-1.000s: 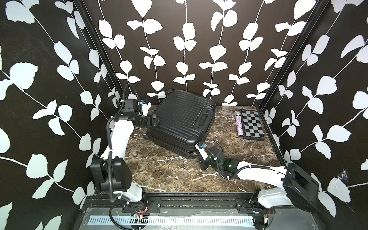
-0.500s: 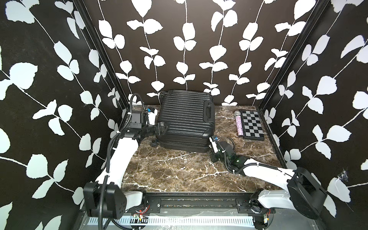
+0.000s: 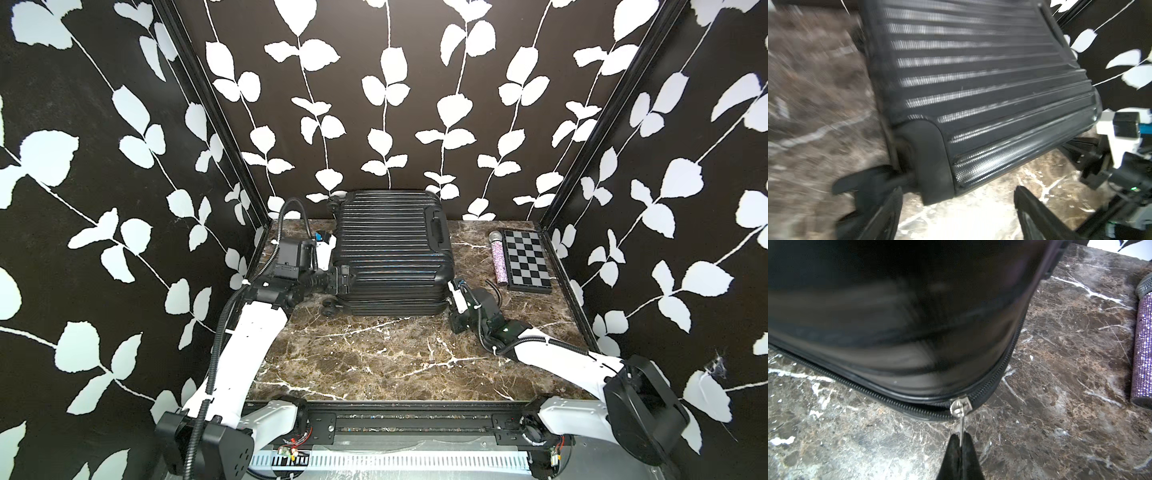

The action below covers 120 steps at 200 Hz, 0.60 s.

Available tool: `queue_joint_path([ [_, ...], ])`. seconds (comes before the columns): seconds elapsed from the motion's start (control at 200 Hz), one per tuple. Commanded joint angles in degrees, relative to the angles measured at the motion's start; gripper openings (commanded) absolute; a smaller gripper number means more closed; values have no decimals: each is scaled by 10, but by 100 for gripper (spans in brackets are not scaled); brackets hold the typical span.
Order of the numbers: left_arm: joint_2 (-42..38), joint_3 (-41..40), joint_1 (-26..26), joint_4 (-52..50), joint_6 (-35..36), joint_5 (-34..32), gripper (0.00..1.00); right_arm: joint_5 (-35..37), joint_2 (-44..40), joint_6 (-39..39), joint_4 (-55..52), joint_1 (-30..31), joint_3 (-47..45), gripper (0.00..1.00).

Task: Close the suitcase zippers
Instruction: Adjust the suitcase at the center of the board, then zip the zipper on the suitcase.

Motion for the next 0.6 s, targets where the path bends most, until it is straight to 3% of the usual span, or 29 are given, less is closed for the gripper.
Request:
queue_joint_path([
  [0.0,-21,34,-5,-12,106,-17,86,-17,-14,-9,-1,-4,-14,0],
  [0.1,-45,17,-29,42,213,0,89,-23,-17,-10,0,-4,-21,0],
  [0.18,-54,3,-44,65,318,61,89,-28,-20,-9,0,-4,-23,0],
  [0.3,-38,-1,-81,86,401,64,91,-39,-24,-6,0,-4,-27,0],
  [0.485,32,16,-180,99,524,-5,93,-59,-28,-2,1,-5,-31,0],
  [0.595,83,24,-214,138,553,-34,92,-64,-31,0,1,-5,-33,0],
])
